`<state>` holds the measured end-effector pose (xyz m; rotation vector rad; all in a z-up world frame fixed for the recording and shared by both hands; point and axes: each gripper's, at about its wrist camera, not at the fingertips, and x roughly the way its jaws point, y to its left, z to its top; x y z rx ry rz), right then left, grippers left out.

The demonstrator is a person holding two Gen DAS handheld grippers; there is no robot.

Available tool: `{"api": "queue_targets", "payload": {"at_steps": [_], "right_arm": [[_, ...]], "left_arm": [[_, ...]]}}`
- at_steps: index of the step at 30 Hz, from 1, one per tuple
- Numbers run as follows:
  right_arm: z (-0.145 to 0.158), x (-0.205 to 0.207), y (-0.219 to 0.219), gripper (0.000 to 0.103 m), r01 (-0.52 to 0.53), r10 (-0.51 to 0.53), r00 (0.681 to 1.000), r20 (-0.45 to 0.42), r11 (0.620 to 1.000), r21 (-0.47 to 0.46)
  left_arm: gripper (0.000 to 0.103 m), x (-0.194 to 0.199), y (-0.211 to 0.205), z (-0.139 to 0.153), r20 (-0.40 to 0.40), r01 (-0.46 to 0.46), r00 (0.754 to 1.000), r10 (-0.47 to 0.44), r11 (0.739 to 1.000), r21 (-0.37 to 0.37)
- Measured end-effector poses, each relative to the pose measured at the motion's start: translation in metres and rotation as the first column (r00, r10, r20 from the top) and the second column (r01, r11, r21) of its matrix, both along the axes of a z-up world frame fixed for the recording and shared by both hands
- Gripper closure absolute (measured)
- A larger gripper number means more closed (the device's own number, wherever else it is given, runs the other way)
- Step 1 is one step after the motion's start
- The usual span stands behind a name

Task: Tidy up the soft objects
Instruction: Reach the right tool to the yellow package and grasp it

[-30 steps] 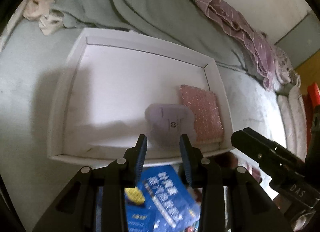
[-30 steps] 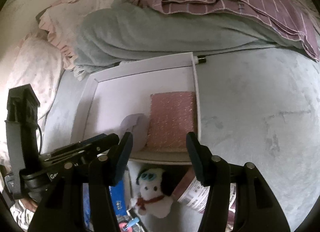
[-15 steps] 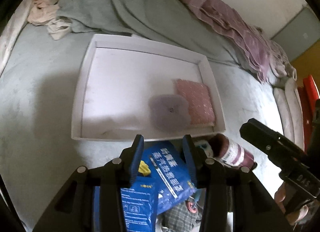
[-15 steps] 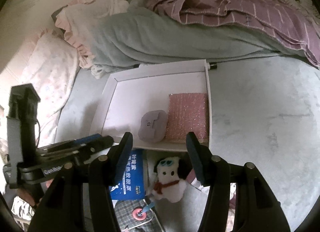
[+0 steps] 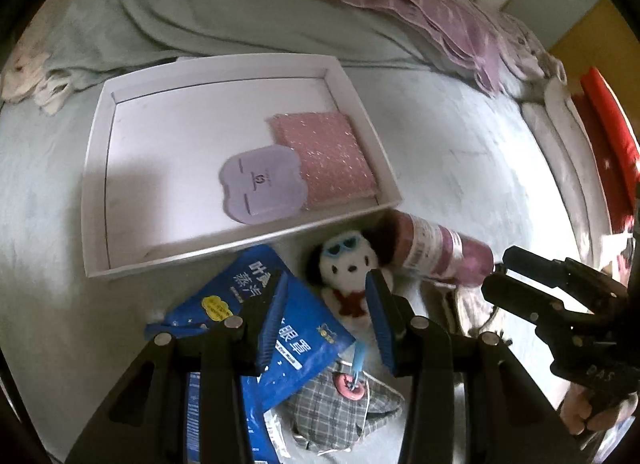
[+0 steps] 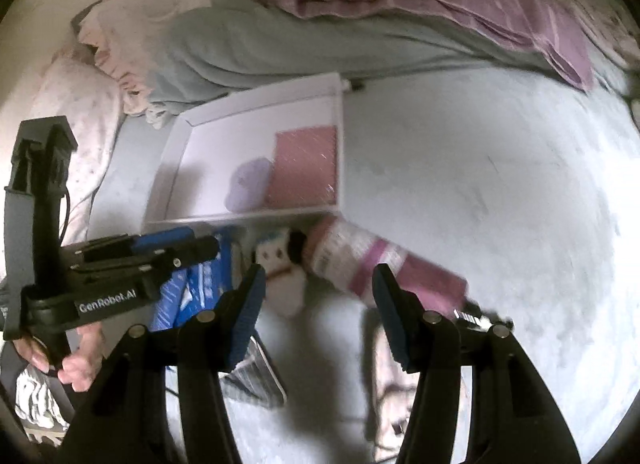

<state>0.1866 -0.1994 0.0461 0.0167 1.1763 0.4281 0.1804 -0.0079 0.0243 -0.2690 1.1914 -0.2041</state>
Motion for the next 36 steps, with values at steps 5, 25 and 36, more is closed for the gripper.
{"api": "queue_targets", "payload": {"at_steps": [5,25,36], "right_arm": [[-0.019,-0.011,0.007,0.046,-0.015,0.021,0.997,-0.070,0.997,0.078],[-0.067,-0.015,0.109,0.056,-0.168,0.166,0.977,-0.136,0.986,-0.003],[-0.107,-0.003,0.088,0.058,0.033,0.070,0.934,-0.350,0.959,0.280]], "left_arm": [[0.063,-0.009,0.019,0.006,0.014,-0.027,1.000,0.026,0.999,0.025],[0.063,-0.023,0.114,-0.036,-0.095,-0.219,0.972,0.213,0.975,-0.050],[0.063,-0.020,0.120,-0.052,-0.138,-0.224,0.967,0.214,0.972,-0.065]]}}
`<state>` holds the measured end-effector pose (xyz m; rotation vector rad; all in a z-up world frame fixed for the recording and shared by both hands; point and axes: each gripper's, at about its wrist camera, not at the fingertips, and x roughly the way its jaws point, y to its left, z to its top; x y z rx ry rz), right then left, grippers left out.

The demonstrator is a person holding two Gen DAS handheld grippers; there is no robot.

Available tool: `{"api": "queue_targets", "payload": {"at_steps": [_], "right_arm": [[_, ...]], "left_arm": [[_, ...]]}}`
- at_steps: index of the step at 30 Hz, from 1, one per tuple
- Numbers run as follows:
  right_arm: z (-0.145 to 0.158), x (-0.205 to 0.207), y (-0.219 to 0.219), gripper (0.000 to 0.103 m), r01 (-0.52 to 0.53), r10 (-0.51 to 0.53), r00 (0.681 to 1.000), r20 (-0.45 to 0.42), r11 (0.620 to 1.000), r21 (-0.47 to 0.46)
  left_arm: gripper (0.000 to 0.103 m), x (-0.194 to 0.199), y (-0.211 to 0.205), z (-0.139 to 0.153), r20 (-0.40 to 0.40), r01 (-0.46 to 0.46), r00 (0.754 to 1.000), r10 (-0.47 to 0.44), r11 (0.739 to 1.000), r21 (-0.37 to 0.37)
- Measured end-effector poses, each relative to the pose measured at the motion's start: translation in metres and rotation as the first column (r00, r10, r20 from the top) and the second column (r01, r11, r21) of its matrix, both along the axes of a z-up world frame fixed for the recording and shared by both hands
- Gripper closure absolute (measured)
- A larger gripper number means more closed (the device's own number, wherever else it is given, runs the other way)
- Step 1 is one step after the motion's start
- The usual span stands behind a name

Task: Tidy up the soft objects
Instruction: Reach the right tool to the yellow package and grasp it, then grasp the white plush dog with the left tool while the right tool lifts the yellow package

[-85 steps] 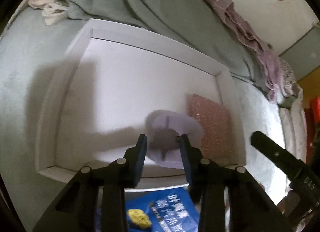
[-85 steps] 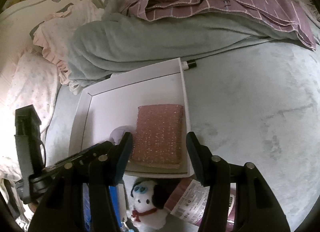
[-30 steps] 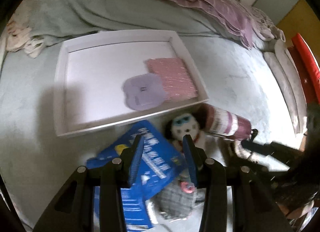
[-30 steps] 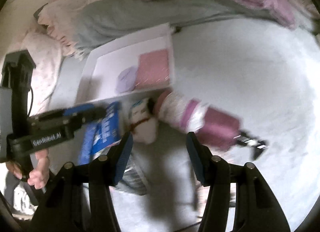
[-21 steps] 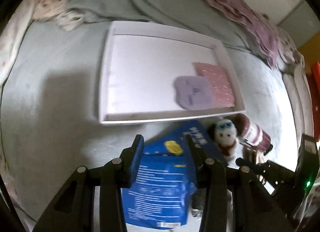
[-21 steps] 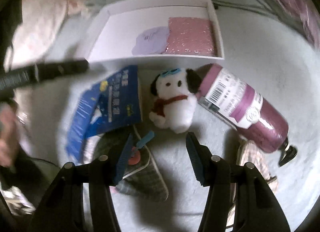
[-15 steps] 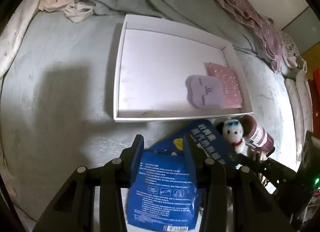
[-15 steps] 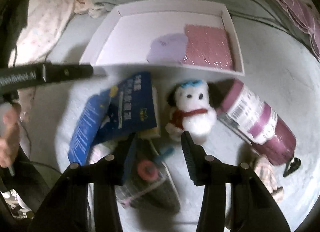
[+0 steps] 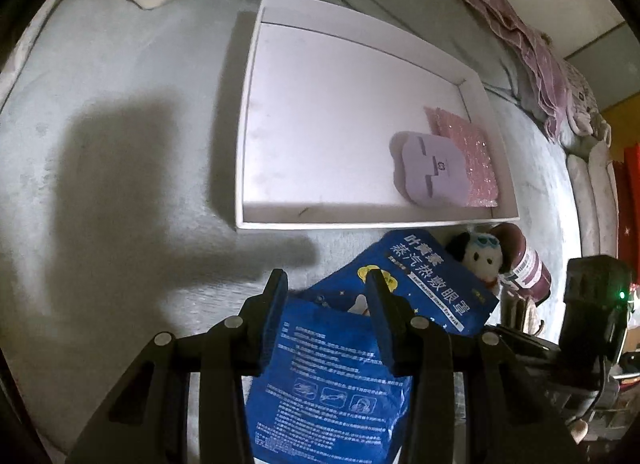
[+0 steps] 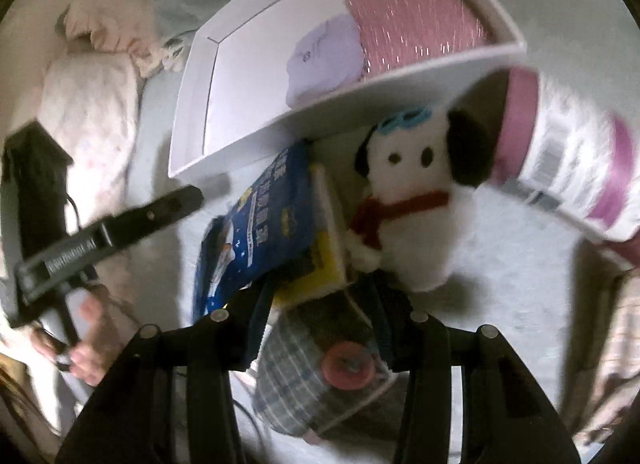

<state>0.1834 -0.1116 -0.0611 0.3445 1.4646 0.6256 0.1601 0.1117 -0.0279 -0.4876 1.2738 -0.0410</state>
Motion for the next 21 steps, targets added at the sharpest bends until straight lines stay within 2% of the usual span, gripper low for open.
{"api": "queue_targets", "payload": {"at_steps": [2,7,11,13,15,19,21], "right_arm": [[0.001,-0.001,-0.002,0.069,0.008,-0.008,1.000,0.005,1.000,0.013],[0.017,-0.005,-0.005,0.080,-0.001,0.000,0.999,0.050,1.000,0.015],[0.031,-0.010,-0.015,0.081,0.009,-0.007,0.994,0.105,1.000,-0.022],[0.036,-0.012,-0.019,0.081,0.011,-0.007,0.992,0.123,0.999,-0.036],[0.039,-0.015,-0.024,0.081,0.013,-0.007,0.991,0.135,0.999,-0.039],[0.046,-0.018,-0.038,0.082,0.027,-0.021,0.988,0.153,0.999,-0.038],[0.049,-0.018,-0.045,0.082,0.039,-0.033,0.986,0.163,0.999,-0.034]], "left_arm": [[0.063,0.001,-0.001,0.000,0.005,0.010,1.000,-0.010,1.000,-0.006],[0.063,0.001,-0.005,0.002,0.014,0.026,1.000,-0.026,1.000,-0.005],[0.063,0.003,-0.012,0.011,0.071,0.064,0.996,-0.059,0.996,-0.063],[0.056,0.005,-0.022,0.017,0.112,0.114,0.989,-0.101,0.987,-0.115],[0.052,0.009,-0.035,0.020,0.135,0.160,0.981,-0.142,0.978,-0.133],[0.051,0.021,-0.063,0.021,0.136,0.228,0.968,-0.209,0.963,-0.145],[0.052,0.029,-0.076,0.016,0.110,0.240,0.968,-0.225,0.960,-0.141]]}}
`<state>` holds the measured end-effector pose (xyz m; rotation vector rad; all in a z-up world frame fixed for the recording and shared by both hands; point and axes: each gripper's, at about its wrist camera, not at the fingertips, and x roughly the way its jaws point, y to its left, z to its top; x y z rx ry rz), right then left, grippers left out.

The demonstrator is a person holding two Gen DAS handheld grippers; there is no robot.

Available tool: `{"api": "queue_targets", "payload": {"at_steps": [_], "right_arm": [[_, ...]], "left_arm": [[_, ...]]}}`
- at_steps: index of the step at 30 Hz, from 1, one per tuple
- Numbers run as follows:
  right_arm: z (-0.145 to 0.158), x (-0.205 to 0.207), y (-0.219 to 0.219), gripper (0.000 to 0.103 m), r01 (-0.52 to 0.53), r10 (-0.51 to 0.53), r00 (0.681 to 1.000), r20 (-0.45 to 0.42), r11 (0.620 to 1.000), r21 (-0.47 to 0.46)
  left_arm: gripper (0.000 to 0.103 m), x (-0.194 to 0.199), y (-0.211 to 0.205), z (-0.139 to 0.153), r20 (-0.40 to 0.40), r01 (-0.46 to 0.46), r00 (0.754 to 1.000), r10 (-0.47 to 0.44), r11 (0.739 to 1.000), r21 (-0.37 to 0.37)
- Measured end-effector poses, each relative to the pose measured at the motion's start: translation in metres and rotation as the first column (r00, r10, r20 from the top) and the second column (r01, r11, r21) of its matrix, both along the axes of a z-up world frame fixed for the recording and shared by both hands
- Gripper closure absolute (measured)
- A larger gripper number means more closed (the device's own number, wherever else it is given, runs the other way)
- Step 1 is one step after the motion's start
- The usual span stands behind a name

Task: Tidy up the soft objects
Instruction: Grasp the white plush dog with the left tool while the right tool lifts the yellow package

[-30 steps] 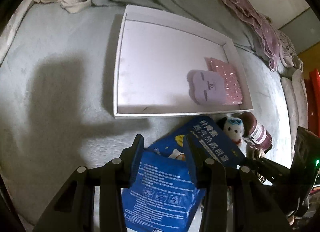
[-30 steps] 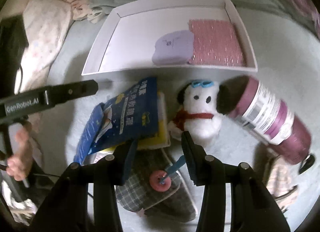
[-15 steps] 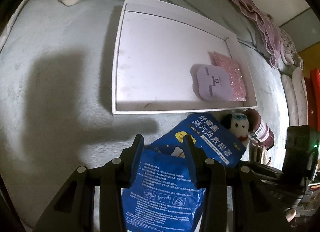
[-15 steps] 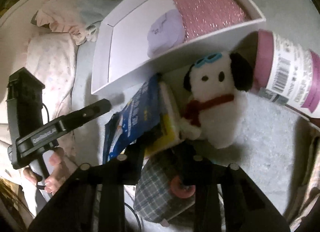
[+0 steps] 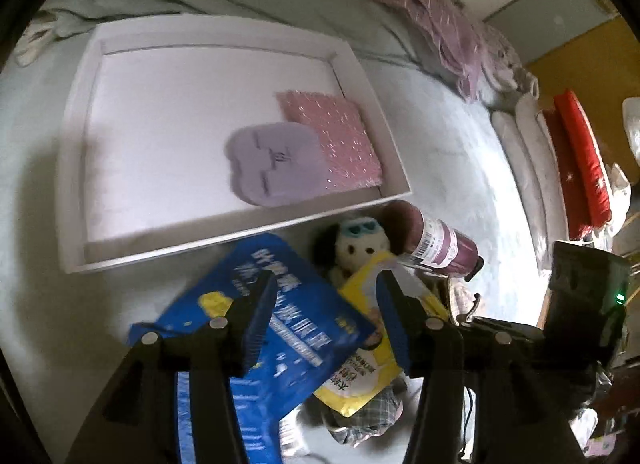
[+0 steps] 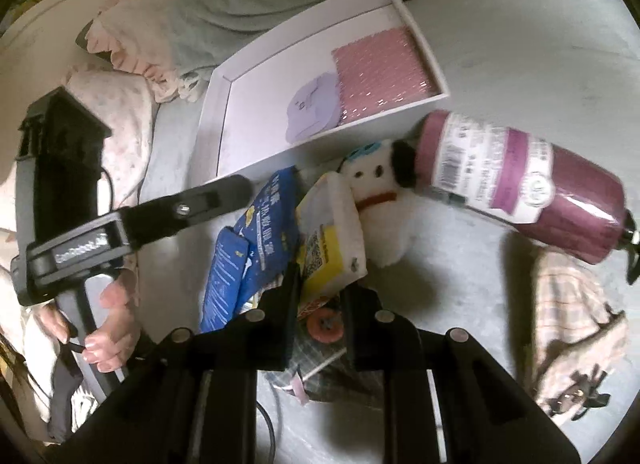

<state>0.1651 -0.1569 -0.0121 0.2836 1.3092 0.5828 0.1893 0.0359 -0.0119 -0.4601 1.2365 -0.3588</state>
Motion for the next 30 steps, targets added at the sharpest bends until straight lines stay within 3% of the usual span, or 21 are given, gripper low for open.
{"api": "queue_targets", "payload": {"at_steps": [7,19,27,30], "right_arm": [[-0.001,0.001,-0.025,0.082,0.043,-0.043,0.999,-0.018,0.999,0.028],[0.017,-0.002,-0.069,0.083,0.145,-0.145,0.989,-0.016,0.984,0.103],[0.019,-0.003,-0.095,0.086,0.205,-0.205,0.979,-0.001,0.975,0.090],[0.023,-0.002,-0.098,0.087,0.210,-0.212,0.977,0.013,0.973,0.095]], "left_arm": [[0.052,0.019,-0.013,-0.019,-0.080,-0.028,0.997,0.025,0.999,-0.033],[0.052,0.028,-0.034,-0.025,-0.098,0.001,0.995,-0.009,0.997,-0.082],[0.052,0.036,-0.056,-0.046,-0.174,0.001,0.985,0.003,1.000,0.021],[0.063,0.037,-0.062,-0.045,-0.166,0.003,0.986,0.004,0.999,0.045]]}}
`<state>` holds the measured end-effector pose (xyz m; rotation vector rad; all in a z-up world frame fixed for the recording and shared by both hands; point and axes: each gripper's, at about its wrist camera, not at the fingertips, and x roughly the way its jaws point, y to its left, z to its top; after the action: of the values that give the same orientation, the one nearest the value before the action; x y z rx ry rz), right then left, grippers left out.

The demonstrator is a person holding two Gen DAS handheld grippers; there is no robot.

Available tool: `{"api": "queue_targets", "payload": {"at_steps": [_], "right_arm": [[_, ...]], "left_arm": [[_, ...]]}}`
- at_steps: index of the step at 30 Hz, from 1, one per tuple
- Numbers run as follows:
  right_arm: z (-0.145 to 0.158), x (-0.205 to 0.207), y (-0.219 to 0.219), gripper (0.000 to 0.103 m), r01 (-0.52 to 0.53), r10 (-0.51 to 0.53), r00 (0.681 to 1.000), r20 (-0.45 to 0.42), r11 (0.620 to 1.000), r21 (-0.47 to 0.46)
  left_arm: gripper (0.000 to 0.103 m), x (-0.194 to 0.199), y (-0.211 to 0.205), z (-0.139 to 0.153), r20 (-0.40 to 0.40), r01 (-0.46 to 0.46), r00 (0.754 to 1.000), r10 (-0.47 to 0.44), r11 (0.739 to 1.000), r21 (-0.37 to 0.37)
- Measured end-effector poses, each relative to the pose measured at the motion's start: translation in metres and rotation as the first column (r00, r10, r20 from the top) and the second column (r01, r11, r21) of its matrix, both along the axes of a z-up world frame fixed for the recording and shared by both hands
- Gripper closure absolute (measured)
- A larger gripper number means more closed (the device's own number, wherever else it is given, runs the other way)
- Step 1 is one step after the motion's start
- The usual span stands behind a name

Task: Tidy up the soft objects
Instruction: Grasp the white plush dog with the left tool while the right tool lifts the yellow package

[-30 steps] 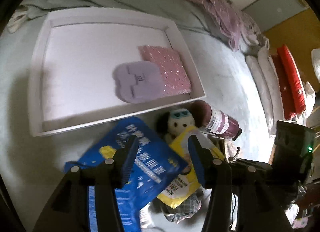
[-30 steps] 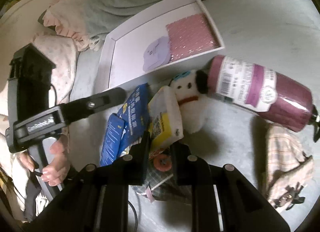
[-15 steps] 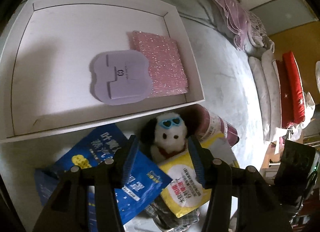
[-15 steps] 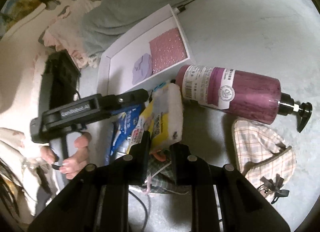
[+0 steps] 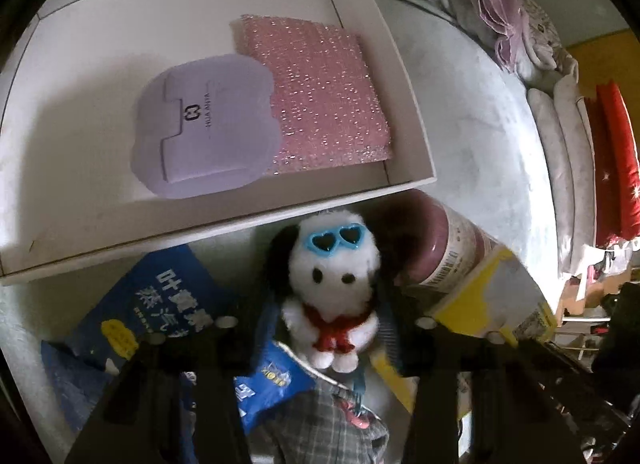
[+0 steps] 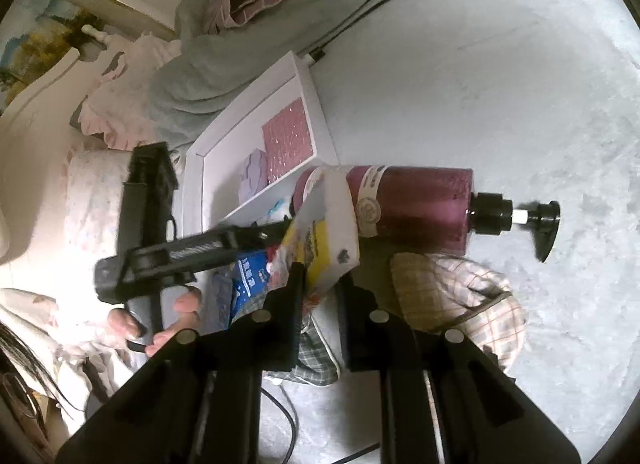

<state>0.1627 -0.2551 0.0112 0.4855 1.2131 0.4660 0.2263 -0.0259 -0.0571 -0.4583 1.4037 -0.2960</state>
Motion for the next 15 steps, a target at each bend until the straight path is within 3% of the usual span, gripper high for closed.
{"api": "queue_targets", "payload": {"at_steps": [9,15], "right_arm": [[0.014,0.002,-0.001,0.088,-0.001,0.001,0.999,0.045,1.000,0.009],[0.038,0.010,0.013,0.088,-0.026,0.024,0.991,0.129,1.000,0.013]], "left_arm": [[0.068,-0.011,0.008,0.035,0.118,-0.020,0.993,0.022,1.000,-0.015],[0.068,-0.026,0.039,0.067,0.252,-0.088,0.963,0.101,0.994,-0.060]]}}
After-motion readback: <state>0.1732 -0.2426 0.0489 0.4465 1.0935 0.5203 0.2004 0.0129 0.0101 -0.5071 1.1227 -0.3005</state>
